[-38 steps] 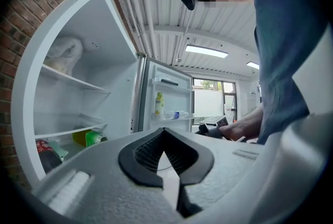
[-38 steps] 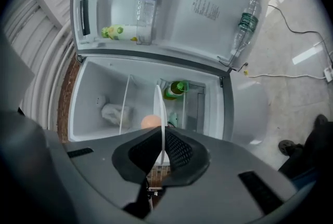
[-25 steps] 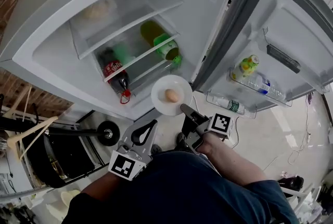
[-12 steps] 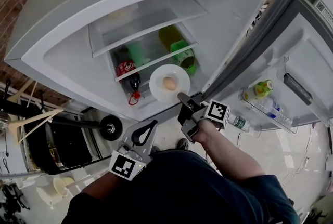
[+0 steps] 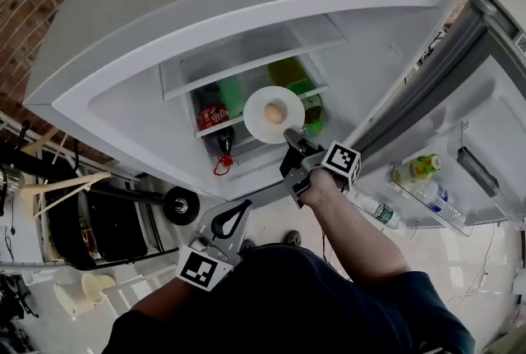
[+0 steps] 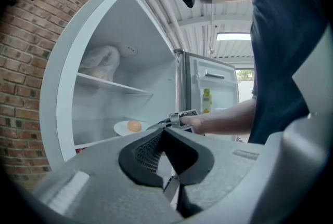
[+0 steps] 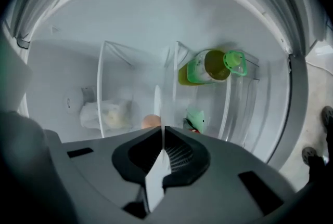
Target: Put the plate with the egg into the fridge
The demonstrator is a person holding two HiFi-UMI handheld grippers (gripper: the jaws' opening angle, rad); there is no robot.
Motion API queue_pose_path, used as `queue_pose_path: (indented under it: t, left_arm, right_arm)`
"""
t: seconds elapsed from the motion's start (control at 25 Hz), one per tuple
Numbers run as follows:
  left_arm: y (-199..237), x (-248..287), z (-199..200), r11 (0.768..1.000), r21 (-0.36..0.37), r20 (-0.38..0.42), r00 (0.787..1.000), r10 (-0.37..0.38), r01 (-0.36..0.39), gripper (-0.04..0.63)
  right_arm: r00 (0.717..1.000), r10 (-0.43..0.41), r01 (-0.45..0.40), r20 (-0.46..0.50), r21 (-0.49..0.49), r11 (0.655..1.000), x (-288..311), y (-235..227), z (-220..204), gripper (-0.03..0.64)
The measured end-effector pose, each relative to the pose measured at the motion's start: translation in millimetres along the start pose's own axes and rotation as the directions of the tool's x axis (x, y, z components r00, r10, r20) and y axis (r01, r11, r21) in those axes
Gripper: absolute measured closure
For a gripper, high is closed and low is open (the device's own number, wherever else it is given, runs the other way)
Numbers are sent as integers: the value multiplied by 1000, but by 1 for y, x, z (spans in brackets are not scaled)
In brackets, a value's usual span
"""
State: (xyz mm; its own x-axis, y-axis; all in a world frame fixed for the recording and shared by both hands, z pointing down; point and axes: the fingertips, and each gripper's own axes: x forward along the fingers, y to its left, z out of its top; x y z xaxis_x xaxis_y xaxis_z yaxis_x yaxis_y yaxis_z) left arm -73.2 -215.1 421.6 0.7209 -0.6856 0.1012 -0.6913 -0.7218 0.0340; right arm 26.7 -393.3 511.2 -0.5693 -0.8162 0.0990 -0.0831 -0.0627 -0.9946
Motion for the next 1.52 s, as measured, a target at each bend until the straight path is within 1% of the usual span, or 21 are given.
queue_pose_path:
  t: [0.52, 1.0, 1.32, 1.4, 1.52]
  left_arm:
    - [11, 1, -4, 999, -11, -13, 999, 52, -52, 598]
    - [15, 0, -4, 997, -19, -10, 997, 72, -72, 598]
    - [19, -4, -3, 996, -18, 0, 997, 82, -82, 598]
    - [20, -5, -3, 996, -20, 1, 997, 83, -83, 598]
    - [20, -8, -2, 996, -20, 6, 997, 82, -82, 598]
  right_arm:
    - [999, -44, 43, 13, 22, 999, 47, -11, 18, 595]
    - [999, -44, 44, 14, 25, 999, 70, -7, 24, 594]
    - [998, -67, 67, 0, 19, 998, 78, -8, 24, 594]
    - [998, -67, 67, -8, 16, 998, 80, -8, 23, 590]
    - [998, -62, 62, -15, 23, 998, 83, -9, 21, 548]
